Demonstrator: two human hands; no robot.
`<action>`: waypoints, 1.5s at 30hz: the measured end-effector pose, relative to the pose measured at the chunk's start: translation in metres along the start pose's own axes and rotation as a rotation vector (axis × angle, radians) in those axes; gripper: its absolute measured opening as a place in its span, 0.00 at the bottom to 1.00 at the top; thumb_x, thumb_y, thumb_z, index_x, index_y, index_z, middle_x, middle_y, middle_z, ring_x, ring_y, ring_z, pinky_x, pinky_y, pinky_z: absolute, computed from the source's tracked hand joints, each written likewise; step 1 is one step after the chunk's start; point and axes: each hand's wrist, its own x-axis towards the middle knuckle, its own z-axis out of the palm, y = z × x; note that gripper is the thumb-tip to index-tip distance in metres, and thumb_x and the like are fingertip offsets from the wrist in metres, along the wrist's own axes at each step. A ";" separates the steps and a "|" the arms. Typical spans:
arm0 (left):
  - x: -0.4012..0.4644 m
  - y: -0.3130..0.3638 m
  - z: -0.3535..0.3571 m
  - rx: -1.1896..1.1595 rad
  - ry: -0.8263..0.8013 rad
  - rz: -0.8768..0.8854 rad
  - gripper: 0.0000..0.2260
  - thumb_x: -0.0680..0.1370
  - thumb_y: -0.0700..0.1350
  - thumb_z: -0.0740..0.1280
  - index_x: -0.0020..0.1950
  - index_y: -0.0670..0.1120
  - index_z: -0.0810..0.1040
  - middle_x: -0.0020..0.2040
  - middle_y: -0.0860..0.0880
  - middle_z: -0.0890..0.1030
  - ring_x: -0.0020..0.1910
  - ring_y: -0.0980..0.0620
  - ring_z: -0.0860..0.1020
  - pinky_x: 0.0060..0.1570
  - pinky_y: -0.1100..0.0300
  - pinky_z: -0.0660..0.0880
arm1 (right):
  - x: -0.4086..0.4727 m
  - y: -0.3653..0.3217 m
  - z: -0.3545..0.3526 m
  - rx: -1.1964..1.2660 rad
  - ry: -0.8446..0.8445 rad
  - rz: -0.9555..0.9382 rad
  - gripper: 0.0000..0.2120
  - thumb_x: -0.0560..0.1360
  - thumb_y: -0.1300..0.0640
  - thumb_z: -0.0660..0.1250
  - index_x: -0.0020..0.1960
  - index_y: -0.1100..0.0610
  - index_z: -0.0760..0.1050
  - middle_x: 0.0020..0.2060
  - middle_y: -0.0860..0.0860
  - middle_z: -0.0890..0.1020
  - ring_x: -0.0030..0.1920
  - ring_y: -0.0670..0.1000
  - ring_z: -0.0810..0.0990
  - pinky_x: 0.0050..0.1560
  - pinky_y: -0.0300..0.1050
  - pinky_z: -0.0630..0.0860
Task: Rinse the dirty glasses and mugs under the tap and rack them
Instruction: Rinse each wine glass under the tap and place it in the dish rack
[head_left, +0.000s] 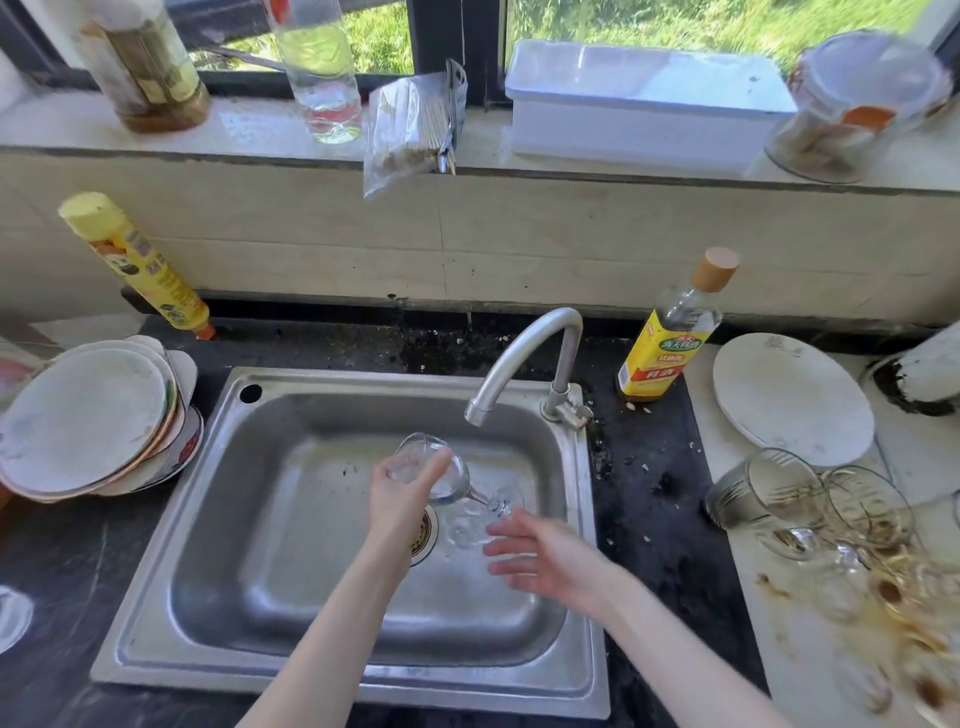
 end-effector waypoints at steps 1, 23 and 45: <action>-0.002 -0.005 0.000 0.007 -0.007 -0.010 0.23 0.69 0.51 0.75 0.58 0.48 0.70 0.57 0.48 0.76 0.55 0.50 0.74 0.53 0.58 0.66 | 0.006 0.008 0.009 0.079 0.005 0.037 0.17 0.79 0.49 0.60 0.52 0.63 0.76 0.41 0.55 0.83 0.38 0.53 0.81 0.35 0.42 0.76; -0.022 -0.069 -0.018 0.726 -0.498 0.168 0.35 0.69 0.50 0.75 0.70 0.46 0.61 0.67 0.48 0.70 0.62 0.53 0.70 0.59 0.63 0.66 | 0.005 0.014 0.015 -0.260 0.328 -0.589 0.09 0.77 0.55 0.64 0.42 0.56 0.80 0.40 0.50 0.83 0.44 0.49 0.81 0.52 0.40 0.75; -0.016 -0.026 -0.067 1.496 -0.644 0.988 0.36 0.75 0.68 0.36 0.70 0.50 0.68 0.69 0.49 0.71 0.69 0.40 0.67 0.63 0.41 0.66 | -0.083 0.051 0.027 -0.527 0.747 -0.755 0.09 0.79 0.57 0.62 0.54 0.57 0.79 0.49 0.52 0.83 0.51 0.49 0.80 0.53 0.44 0.74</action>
